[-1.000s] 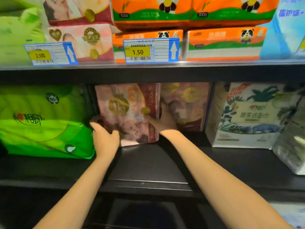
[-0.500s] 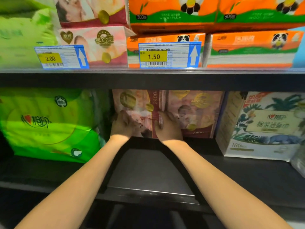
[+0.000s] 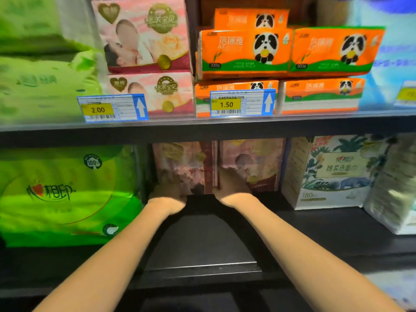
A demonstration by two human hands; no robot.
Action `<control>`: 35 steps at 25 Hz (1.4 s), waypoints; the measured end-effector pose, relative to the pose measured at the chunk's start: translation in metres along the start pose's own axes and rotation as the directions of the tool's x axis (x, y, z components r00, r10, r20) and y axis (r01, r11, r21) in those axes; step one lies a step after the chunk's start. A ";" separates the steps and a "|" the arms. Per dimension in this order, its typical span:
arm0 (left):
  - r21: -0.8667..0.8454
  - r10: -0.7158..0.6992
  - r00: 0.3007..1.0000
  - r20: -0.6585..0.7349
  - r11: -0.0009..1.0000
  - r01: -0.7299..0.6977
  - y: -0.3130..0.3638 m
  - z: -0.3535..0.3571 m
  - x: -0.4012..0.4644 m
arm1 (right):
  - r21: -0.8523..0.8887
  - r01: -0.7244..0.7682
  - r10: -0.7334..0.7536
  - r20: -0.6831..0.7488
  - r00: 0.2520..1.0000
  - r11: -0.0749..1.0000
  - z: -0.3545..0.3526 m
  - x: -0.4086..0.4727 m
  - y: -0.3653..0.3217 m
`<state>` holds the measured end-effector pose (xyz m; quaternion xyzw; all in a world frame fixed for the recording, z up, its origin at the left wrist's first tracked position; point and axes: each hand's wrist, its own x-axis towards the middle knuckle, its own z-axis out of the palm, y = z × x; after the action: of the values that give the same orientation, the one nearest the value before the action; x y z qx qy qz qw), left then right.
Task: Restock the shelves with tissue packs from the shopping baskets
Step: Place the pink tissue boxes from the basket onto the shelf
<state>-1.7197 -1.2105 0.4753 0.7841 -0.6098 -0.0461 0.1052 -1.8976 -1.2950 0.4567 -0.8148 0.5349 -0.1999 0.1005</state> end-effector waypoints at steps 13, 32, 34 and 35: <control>0.235 0.561 0.796 -0.227 0.825 -0.514 -0.007 0.061 -0.122 | -0.391 -0.386 0.264 -0.330 0.906 0.836 0.016 -0.232 -0.020; -0.027 0.953 0.241 0.181 0.250 -0.968 0.114 0.257 -0.486 | -0.069 -0.979 0.930 -0.306 0.204 0.193 0.099 -0.731 0.014; -0.029 0.941 0.213 0.263 0.228 -0.973 0.125 0.271 -0.510 | -0.033 -0.992 0.956 -0.266 0.127 0.123 0.107 -0.775 0.020; -0.022 0.937 0.200 0.287 0.215 -0.976 0.131 0.277 -0.517 | -0.038 -0.994 0.958 -0.268 0.104 0.098 0.112 -0.792 0.024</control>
<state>-2.0297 -0.7716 0.2053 0.2283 -0.9731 -0.0141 -0.0280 -2.1450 -0.5884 0.1741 -0.2376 0.9638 -0.0958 0.0742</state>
